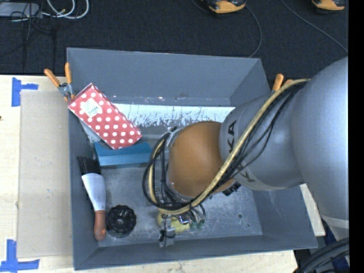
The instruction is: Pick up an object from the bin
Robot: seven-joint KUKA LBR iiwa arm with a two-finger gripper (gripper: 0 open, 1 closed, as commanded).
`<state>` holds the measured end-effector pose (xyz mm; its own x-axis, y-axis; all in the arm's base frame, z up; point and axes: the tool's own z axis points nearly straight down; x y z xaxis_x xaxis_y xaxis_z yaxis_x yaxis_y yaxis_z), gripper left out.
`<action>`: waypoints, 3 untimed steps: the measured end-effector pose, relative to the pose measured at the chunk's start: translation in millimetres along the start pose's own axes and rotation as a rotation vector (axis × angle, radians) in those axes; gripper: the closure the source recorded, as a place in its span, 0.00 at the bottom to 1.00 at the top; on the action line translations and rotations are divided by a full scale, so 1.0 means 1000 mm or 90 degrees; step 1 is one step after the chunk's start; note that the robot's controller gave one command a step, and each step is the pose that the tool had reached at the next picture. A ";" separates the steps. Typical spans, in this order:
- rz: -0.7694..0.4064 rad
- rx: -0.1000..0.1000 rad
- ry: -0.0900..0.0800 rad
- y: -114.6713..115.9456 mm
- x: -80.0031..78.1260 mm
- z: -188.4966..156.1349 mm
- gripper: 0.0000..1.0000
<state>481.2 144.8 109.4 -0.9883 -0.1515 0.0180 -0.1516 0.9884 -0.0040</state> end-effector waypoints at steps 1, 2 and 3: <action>-0.112 -0.002 -0.008 -0.005 -0.009 0.017 0.00; 0.012 -0.001 -0.004 -0.014 -0.004 0.027 0.00; -0.132 -0.002 -0.009 -0.034 -0.006 0.034 0.00</action>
Offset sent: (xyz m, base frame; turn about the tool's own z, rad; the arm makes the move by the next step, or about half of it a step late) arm 0.0011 -0.0239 -0.0389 -0.1175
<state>492.1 112.0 75.0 -0.9363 -0.3511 0.0042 -0.3511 0.9363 0.0008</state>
